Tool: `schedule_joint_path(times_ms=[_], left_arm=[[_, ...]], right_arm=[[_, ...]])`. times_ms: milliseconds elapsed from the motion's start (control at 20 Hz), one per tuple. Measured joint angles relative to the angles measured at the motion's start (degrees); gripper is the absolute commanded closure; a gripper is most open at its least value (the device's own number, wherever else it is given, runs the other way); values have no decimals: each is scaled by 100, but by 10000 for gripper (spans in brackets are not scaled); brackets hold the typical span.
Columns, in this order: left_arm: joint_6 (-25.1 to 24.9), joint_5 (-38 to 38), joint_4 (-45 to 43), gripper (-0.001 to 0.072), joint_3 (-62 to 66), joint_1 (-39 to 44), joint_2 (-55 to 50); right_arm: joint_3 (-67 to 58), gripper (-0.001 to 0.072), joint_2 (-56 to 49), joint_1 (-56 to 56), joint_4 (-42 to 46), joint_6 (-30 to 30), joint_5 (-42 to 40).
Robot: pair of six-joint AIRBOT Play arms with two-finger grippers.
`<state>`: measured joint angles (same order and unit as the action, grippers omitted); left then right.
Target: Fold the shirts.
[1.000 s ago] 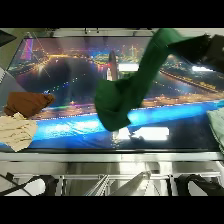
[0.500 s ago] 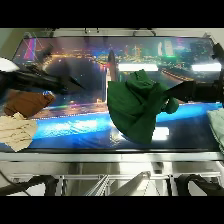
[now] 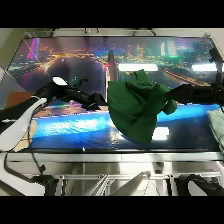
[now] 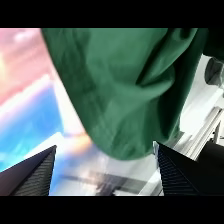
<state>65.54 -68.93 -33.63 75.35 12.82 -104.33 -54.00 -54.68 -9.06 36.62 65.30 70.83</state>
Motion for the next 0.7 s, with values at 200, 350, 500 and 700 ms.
schedule_joint_path(times_ms=[200, 350, 500, 700], left_arm=[[262, -157, 114, 129, 789, 306, -785], [442, -470, 232, 130, 1285, 389, -1241], [527, -562, 127, 691, 1613, 487, -1510], [568, -883, 157, 693, 2192, 595, -1598]], right_arm=[[0, 693, 0, 0, -4, -61, -22], [0, 693, 0, 0, -107, -157, -31], [0, 693, 0, -2, -179, -216, -44], [0, 693, -2, -63, -216, -278, -92]])
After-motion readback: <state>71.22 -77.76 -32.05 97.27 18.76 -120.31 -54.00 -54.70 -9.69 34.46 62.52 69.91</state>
